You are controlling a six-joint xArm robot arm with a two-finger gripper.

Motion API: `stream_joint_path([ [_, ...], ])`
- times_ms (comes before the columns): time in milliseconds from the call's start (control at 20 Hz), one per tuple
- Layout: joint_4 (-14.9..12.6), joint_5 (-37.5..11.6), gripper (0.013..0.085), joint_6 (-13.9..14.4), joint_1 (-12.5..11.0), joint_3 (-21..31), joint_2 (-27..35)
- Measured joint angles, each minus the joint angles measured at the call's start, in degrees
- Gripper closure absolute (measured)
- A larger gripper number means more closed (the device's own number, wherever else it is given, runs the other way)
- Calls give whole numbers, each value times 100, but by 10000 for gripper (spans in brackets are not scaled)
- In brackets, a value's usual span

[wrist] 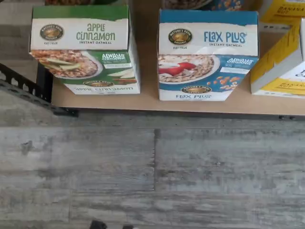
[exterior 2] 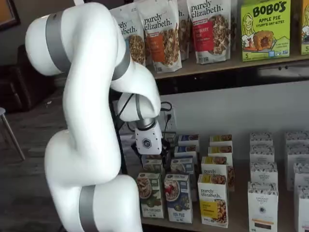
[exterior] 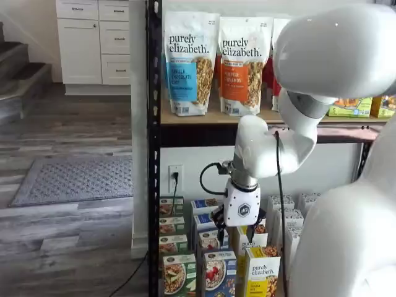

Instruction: Pick up the blue and white box that is on the bottom shelf, the second box from the left

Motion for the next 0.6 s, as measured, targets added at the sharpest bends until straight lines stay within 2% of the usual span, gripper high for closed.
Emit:
stream_joint_path([
  [200,260,-153,130,-261,-30,-10,100],
  [400,373,-369,130,-370,-29,-45,254],
  [600,174,-491,130,-199,-28,-154,458],
])
